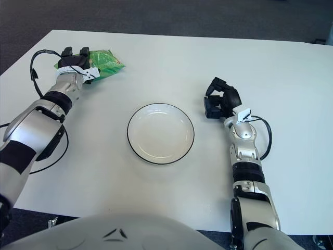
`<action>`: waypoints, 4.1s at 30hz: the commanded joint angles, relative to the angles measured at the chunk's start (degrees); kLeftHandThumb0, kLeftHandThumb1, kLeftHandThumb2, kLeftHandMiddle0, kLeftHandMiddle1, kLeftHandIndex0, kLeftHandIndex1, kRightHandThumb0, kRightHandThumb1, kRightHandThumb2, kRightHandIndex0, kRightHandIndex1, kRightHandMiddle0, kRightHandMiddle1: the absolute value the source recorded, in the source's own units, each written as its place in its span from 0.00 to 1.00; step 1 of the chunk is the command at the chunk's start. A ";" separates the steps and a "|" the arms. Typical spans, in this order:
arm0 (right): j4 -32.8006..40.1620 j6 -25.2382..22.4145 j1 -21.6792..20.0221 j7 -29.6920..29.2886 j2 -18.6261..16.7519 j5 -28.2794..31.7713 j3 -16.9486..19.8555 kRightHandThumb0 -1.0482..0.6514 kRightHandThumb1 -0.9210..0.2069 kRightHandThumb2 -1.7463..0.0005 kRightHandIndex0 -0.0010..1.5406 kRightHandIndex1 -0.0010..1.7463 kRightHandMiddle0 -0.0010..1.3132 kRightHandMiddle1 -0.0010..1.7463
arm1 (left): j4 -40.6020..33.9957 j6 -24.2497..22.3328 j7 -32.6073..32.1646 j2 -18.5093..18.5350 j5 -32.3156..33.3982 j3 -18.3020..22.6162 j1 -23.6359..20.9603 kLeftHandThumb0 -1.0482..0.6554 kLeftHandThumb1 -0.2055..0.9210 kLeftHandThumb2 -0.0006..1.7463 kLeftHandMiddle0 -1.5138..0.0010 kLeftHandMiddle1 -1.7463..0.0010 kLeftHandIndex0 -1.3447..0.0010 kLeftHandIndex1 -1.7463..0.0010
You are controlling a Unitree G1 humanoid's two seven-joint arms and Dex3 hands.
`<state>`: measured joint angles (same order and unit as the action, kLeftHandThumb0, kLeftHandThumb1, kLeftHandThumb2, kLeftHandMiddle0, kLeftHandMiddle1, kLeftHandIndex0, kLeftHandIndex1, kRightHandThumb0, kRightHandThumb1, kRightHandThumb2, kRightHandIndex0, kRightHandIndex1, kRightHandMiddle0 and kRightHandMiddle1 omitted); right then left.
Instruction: Put the snack into the plate.
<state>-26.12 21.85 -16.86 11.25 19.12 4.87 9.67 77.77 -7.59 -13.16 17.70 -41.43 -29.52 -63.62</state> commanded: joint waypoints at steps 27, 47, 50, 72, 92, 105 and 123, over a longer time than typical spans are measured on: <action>3.38 -0.59 5.77 -1.96 -0.54 -4.00 -2.33 0.33 0.56 0.22 0.89 1.00 0.49 1.00 | 1.33 4.24 0.94 -1.45 1.26 0.96 4.58 0.00 1.00 0.56 1.00 0.13 1.00 0.64; 6.35 -2.95 6.59 -4.59 0.58 -8.41 -3.66 0.32 0.57 0.21 0.89 1.00 0.50 1.00 | 1.86 8.91 -6.08 -0.02 -0.61 0.85 6.64 0.58 0.64 0.62 0.71 0.00 0.86 0.05; 6.70 -3.65 6.72 -4.17 0.37 -7.82 -3.62 0.32 0.57 0.22 0.89 1.00 0.50 1.00 | 1.87 8.91 -7.53 -0.29 -0.87 0.46 7.17 0.60 0.50 0.74 0.61 0.00 0.76 0.02; 7.15 -3.43 6.73 -4.35 0.29 -7.86 -3.93 0.32 0.59 0.20 0.90 1.00 0.51 1.00 | 0.80 14.06 -7.35 -0.38 2.00 2.86 6.37 0.62 0.23 0.90 0.43 0.09 0.57 0.00; 8.74 -4.10 7.17 -4.54 -0.48 -6.02 -2.98 0.32 0.57 0.22 0.88 1.00 0.49 1.00 | -1.42 20.56 -9.89 -0.13 5.04 5.47 3.43 0.62 0.19 0.93 0.42 0.08 0.54 0.00; 6.96 -3.49 6.57 -4.33 0.28 -6.38 -3.00 0.32 0.57 0.22 0.88 1.00 0.49 1.00 | -6.75 28.10 -17.92 2.24 6.79 8.60 0.81 0.62 0.13 0.97 0.38 0.09 0.50 0.00; 6.92 -3.19 6.21 -5.34 0.14 -7.23 -3.34 0.33 0.56 0.22 0.88 1.00 0.49 1.00 | -19.13 32.63 -22.40 4.45 8.96 12.87 2.85 0.61 0.13 1.00 0.42 0.01 0.49 0.00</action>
<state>-17.37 18.58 -12.59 5.93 20.49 -1.87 6.93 59.92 24.44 -35.36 21.61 -33.37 -17.79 -61.22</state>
